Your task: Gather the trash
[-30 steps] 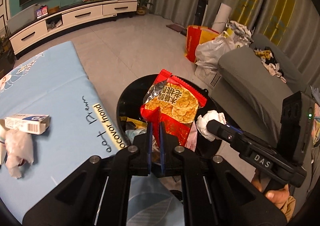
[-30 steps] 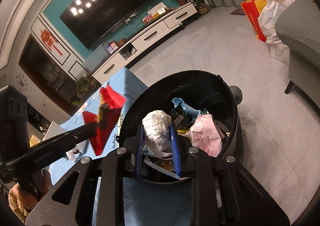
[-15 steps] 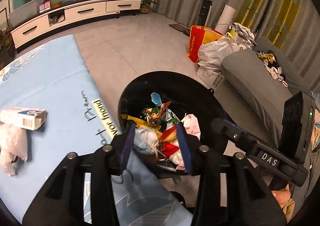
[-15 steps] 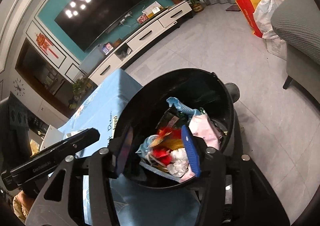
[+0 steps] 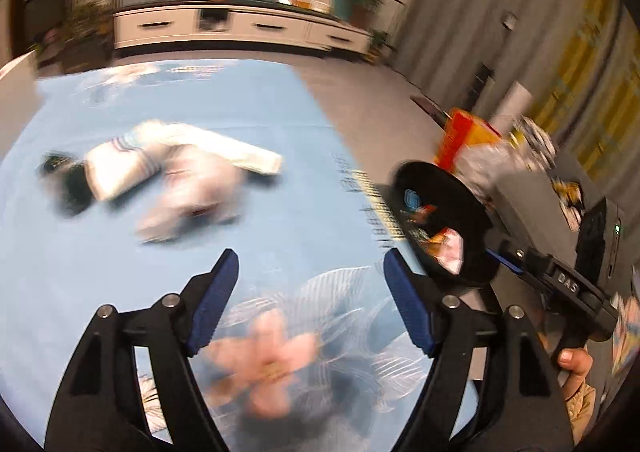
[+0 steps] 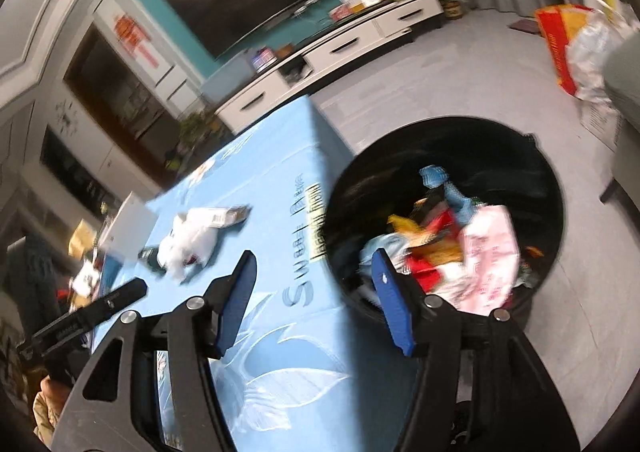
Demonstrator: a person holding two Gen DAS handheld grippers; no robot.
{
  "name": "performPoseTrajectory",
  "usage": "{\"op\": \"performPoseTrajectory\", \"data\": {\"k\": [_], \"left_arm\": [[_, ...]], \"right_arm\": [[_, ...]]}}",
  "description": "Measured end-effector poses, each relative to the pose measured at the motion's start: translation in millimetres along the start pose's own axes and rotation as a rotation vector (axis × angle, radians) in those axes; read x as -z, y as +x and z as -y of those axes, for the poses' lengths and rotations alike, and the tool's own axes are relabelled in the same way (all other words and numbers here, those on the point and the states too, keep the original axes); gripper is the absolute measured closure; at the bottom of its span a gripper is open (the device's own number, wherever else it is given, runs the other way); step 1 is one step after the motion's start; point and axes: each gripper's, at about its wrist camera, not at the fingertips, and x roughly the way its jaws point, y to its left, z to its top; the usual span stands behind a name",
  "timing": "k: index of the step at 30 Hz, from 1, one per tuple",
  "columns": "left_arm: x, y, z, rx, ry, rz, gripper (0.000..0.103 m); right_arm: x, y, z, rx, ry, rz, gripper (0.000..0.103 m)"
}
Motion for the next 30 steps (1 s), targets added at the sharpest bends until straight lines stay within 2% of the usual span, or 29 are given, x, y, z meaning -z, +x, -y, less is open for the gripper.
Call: {"op": "performPoseTrajectory", "data": {"k": [3, 7, 12, 18, 22, 24, 30], "left_arm": [[12, -21, -41, -0.06, -0.071, 0.023, 0.026], [28, -36, -91, -0.096, -0.191, 0.034, 0.026], [35, -42, -121, -0.079, -0.25, 0.049, 0.026], [25, -28, -125, -0.009, -0.253, 0.051, 0.026], [0, -6, -112, 0.012, -0.22, 0.055, 0.026], [-10, 6, -104, 0.015, -0.213, 0.054, 0.026], [-41, 58, -88, -0.007, -0.207, 0.016, 0.026]], "right_arm": [[6, 12, -29, -0.002, -0.072, -0.049, 0.044], [12, 31, -67, 0.018, -0.19, -0.098, 0.044], [13, 55, -99, 0.043, -0.291, -0.132, 0.044], [5, 87, -112, 0.083, -0.353, -0.165, 0.044], [-4, 111, -121, 0.118, -0.439, -0.168, 0.044], [-6, 124, -122, 0.148, -0.487, -0.175, 0.044], [-12, 145, -117, 0.148, -0.542, -0.186, 0.044]]}}
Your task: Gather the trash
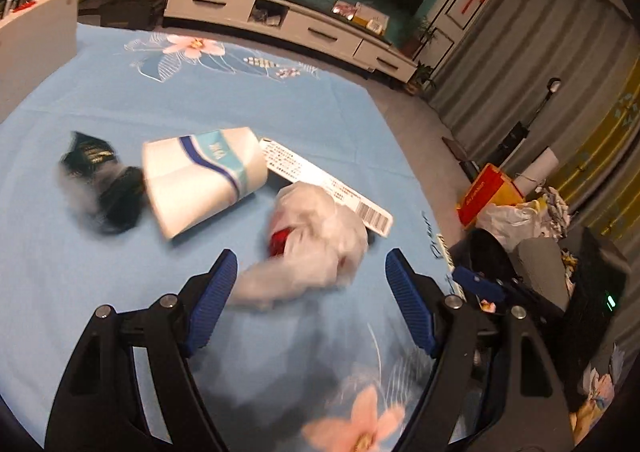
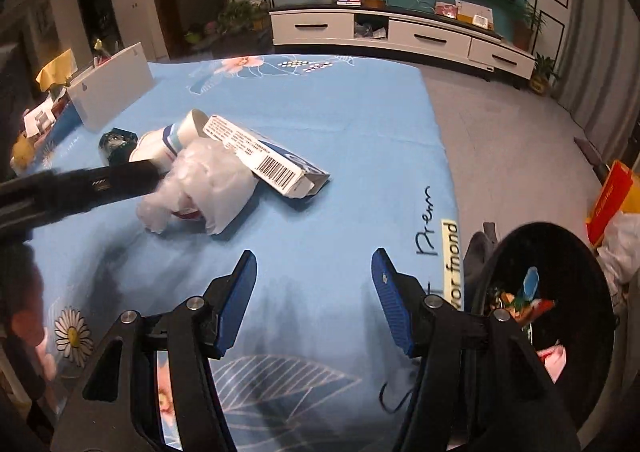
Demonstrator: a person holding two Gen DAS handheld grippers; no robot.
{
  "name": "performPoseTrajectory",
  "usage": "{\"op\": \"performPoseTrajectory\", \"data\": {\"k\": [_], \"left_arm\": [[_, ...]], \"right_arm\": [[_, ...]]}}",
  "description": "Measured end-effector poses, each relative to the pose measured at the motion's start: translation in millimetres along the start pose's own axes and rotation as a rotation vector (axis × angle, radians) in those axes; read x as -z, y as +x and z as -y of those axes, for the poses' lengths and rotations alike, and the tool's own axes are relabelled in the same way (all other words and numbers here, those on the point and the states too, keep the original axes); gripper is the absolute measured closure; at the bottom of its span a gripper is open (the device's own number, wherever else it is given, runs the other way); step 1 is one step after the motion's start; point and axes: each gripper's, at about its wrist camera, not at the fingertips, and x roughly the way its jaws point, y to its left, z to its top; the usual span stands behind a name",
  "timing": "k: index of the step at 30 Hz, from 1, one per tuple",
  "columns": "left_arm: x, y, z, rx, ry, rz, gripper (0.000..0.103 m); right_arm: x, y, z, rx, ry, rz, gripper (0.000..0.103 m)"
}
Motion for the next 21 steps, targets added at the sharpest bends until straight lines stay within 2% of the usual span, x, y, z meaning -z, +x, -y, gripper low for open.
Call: {"op": "performPoseTrajectory", "data": {"k": [8, 9, 10, 12, 13, 15, 18, 21], "left_arm": [[-13, 40, 8, -0.039, 0.005, -0.035, 0.026], [-14, 43, 6, -0.042, -0.007, -0.039, 0.034], [-14, 44, 4, -0.042, -0.012, -0.041, 0.049], [-13, 47, -2, -0.025, -0.028, -0.05, 0.056], [-12, 47, -4, -0.026, -0.032, -0.049, 0.065], [-10, 44, -8, -0.021, -0.037, -0.044, 0.074], [-8, 37, -13, -0.015, -0.046, -0.04, 0.08], [-8, 32, -17, -0.013, -0.053, -0.04, 0.08]], "right_arm": [[-20, 35, -5, -0.024, -0.13, -0.038, 0.044], [-23, 40, -6, -0.024, -0.143, -0.044, 0.044], [-27, 45, -8, -0.031, -0.16, -0.047, 0.044], [-32, 53, -12, -0.039, -0.18, -0.053, 0.044], [-34, 56, -15, -0.039, -0.193, -0.055, 0.044], [-39, 63, -20, -0.035, -0.229, -0.061, 0.044], [-46, 71, -26, -0.028, -0.271, -0.068, 0.044], [-49, 79, -31, -0.022, -0.314, -0.072, 0.045]]}}
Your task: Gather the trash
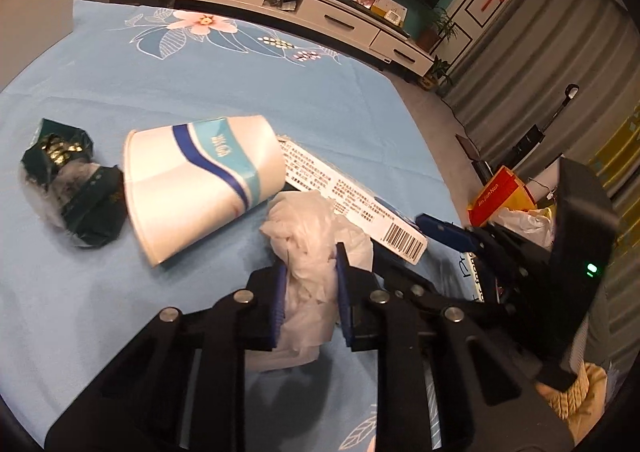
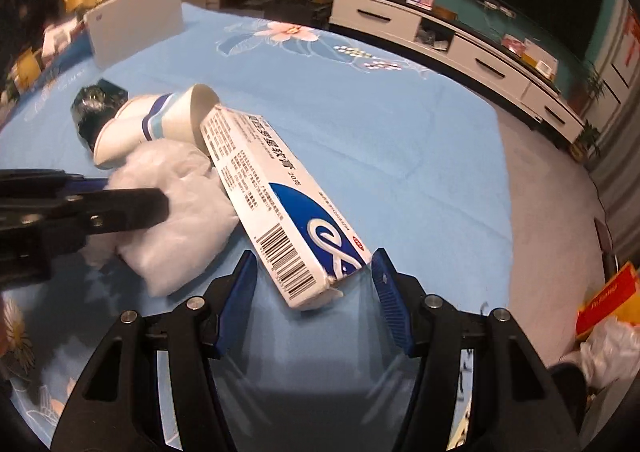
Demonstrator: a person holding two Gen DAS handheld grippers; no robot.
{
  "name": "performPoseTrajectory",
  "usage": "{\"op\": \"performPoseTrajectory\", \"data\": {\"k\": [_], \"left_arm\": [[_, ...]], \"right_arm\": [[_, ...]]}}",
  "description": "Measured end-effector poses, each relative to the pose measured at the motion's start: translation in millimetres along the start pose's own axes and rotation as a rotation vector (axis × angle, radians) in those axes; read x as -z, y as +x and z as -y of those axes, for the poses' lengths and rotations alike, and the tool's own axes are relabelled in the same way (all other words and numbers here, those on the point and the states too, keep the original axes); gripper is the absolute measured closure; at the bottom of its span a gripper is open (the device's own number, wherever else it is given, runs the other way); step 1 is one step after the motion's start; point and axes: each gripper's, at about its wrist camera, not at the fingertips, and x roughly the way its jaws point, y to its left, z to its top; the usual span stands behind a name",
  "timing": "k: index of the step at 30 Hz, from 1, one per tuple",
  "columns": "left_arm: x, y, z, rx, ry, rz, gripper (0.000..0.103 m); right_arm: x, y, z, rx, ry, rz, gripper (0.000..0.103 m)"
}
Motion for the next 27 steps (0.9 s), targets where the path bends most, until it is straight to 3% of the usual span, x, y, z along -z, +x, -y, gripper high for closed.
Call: {"op": "performPoseTrajectory", "data": {"k": [1, 5, 12, 22, 23, 24, 27], "left_arm": [[0, -1, -1, -0.001, -0.002, 0.0, 0.08], [0, 0, -1, 0.0, 0.001, -0.007, 0.08], [1, -3, 0, 0.012, 0.012, -0.01, 0.08], [19, -30, 2, 0.053, 0.057, -0.009, 0.08], [22, -34, 3, 0.057, 0.064, -0.009, 0.08], [25, -37, 4, 0.059, 0.07, -0.009, 0.08], [33, -49, 6, 0.068, 0.082, -0.008, 0.08]], "right_arm": [[-2, 1, 0, -0.006, -0.004, 0.001, 0.046], [-4, 2, 3, -0.023, -0.009, -0.007, 0.076], [4, -11, 9, -0.067, 0.075, 0.028, 0.079], [55, -71, 23, -0.122, 0.354, 0.132, 0.084], [60, -78, 24, -0.122, 0.376, 0.142, 0.086], [68, -87, 25, -0.128, 0.399, 0.152, 0.103], [85, -103, 26, -0.134, 0.447, 0.164, 0.102]]}}
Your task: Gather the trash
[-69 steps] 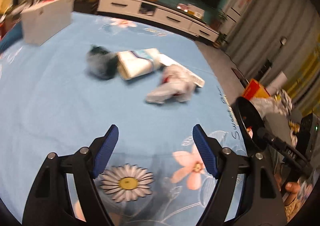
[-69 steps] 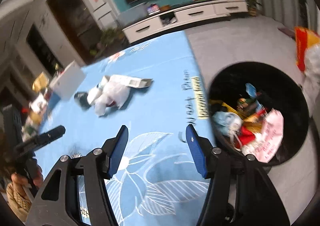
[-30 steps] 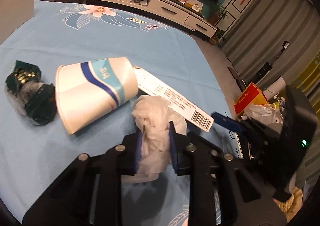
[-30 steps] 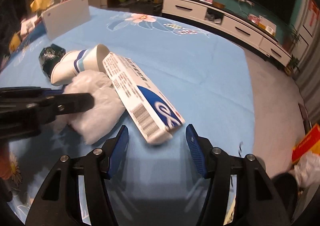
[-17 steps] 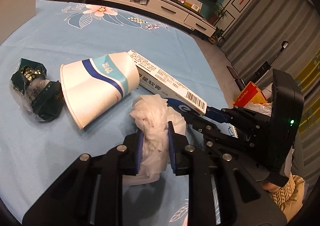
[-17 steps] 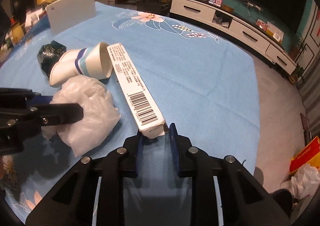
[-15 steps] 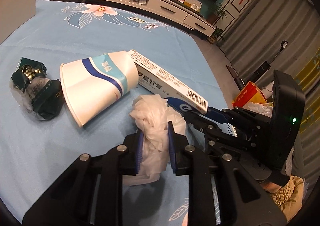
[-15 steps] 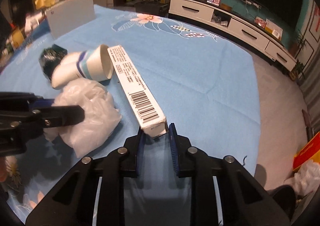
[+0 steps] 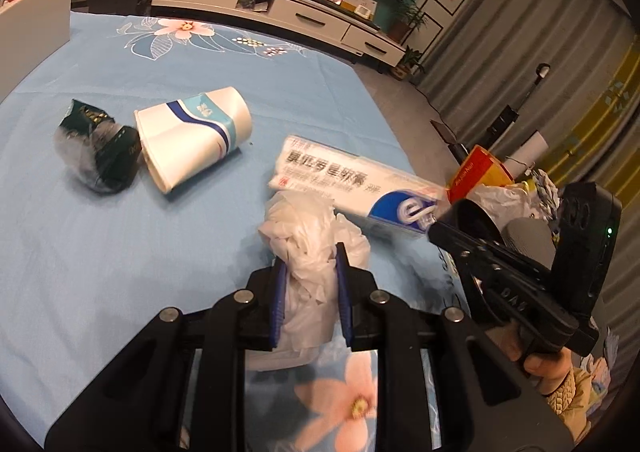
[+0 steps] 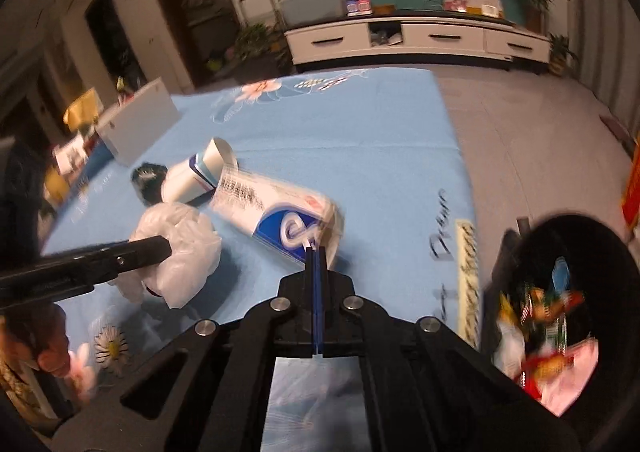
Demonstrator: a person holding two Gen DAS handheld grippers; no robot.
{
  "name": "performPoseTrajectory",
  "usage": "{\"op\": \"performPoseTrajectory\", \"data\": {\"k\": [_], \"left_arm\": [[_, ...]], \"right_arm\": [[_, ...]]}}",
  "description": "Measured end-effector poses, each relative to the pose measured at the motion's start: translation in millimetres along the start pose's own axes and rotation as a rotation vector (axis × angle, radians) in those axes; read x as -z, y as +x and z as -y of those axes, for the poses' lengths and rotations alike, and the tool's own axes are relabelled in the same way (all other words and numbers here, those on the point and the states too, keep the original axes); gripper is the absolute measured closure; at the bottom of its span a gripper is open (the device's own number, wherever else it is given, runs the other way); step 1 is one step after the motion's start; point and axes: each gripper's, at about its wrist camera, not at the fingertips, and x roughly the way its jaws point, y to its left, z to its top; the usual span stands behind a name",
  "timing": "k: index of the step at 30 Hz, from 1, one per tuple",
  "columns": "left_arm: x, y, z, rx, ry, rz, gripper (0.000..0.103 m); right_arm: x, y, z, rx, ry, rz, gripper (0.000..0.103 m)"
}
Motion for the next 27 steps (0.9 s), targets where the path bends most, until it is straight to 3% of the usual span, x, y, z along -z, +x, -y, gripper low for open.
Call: {"op": "performPoseTrajectory", "data": {"k": [5, 7, 8, 9, 12, 16, 21, 22, 24, 27], "left_arm": [[14, -14, 3, -0.003, 0.007, -0.004, 0.08], [17, -18, 1, -0.012, 0.004, -0.007, 0.08], [19, -20, 0, -0.017, 0.001, -0.006, 0.08], [19, -22, -2, -0.024, -0.004, -0.004, 0.08], [21, -29, -9, -0.03, -0.022, 0.004, 0.079], [21, -35, -16, -0.046, -0.042, 0.011, 0.079], [18, -35, -24, -0.049, -0.064, 0.01, 0.079], [18, -34, -25, -0.048, -0.069, 0.011, 0.079], [18, -33, -27, -0.047, -0.073, 0.009, 0.079], [20, -31, -26, -0.045, -0.075, 0.005, 0.079]], "right_arm": [[25, -4, 11, -0.018, 0.065, -0.079, 0.1], [23, 3, 10, -0.027, 0.073, -0.096, 0.076], [20, 6, 8, -0.03, 0.063, -0.091, 0.053], [16, 11, 4, -0.024, 0.038, -0.084, 0.043], [0, 34, -13, -0.036, -0.095, -0.104, 0.03], [-19, 68, -23, -0.006, -0.234, -0.158, 0.029], [-22, 94, -39, -0.044, -0.361, -0.23, 0.025], [-19, 94, -43, -0.02, -0.399, -0.225, 0.028], [-17, 90, -47, -0.048, -0.407, -0.216, 0.051], [-13, 84, -48, -0.032, -0.385, -0.203, 0.067]]}}
